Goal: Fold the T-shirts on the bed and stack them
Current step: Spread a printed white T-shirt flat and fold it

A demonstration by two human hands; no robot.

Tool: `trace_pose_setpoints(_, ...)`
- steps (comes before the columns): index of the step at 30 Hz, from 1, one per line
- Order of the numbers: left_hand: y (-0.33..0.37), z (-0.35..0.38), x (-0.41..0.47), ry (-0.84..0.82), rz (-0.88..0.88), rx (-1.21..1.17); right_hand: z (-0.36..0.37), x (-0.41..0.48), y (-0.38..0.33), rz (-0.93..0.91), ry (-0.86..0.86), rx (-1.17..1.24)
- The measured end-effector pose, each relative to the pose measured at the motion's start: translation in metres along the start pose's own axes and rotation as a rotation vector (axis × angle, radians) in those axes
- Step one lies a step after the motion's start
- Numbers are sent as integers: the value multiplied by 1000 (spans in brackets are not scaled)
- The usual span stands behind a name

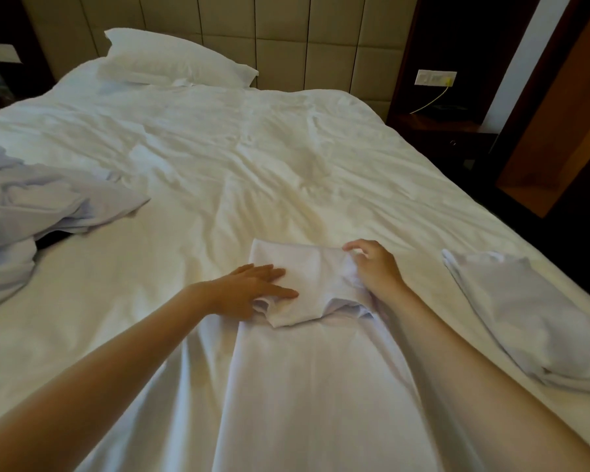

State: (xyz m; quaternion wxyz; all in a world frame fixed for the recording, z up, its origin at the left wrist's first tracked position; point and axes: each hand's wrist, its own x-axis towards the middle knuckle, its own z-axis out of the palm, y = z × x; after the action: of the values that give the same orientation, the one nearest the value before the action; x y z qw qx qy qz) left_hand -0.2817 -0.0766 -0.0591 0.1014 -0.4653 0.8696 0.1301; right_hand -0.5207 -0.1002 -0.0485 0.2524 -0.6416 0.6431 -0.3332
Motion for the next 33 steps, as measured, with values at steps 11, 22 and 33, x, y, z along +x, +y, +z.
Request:
trace_pose_setpoints(11, 18, 3, -13, 40, 17, 130, 7, -11, -2, 598, -158, 362)
trace_pose_setpoints(22, 38, 9, -14, 93, 56, -58, -5, -13, 17, 658, -101, 315)
trace_pose_setpoints(33, 67, -28, 25, 502, -183, -365, 8, -6, -10, 368, -65, -43)
